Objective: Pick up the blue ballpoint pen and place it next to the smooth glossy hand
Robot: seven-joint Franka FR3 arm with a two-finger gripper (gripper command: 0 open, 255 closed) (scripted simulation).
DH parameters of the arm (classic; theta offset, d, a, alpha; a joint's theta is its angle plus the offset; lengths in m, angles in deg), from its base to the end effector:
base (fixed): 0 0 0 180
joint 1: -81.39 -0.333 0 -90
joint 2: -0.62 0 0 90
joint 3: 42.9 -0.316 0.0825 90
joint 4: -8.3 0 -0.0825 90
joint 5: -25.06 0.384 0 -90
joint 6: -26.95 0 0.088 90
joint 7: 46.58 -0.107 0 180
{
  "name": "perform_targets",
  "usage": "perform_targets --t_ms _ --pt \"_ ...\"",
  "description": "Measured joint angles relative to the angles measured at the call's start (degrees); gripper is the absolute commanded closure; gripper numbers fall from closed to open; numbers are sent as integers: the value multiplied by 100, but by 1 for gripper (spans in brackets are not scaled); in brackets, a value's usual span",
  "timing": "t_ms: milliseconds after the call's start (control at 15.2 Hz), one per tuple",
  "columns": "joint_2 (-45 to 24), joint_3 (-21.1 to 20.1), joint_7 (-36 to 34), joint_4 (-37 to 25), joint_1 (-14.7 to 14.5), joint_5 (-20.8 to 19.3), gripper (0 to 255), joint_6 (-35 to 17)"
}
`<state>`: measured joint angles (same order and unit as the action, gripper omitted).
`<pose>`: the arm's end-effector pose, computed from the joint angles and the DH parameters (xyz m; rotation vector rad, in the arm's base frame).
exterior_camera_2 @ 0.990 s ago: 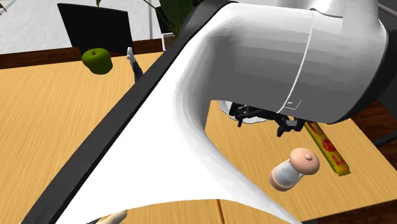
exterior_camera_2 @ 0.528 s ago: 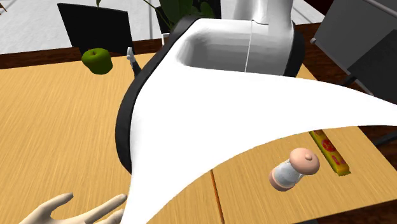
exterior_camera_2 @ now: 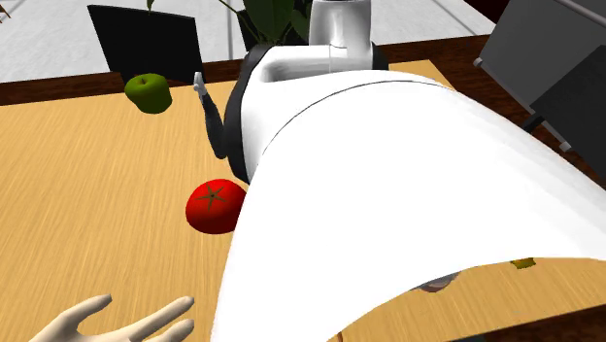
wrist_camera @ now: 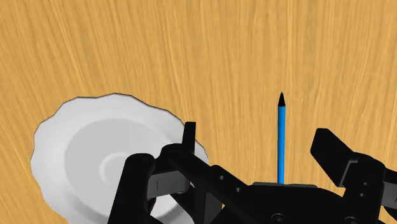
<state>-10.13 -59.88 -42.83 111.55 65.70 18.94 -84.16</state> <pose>0.5189 0.3136 0.4406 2.9152 1.0189 -0.0448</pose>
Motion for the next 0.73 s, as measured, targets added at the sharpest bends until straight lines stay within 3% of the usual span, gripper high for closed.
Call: perform_targets --t_ms 396,726 --pt "-1095 -208 62 -911 -450 -374 0 122" --pt "-1401 -226 76 -912 -553 -494 0 -99"
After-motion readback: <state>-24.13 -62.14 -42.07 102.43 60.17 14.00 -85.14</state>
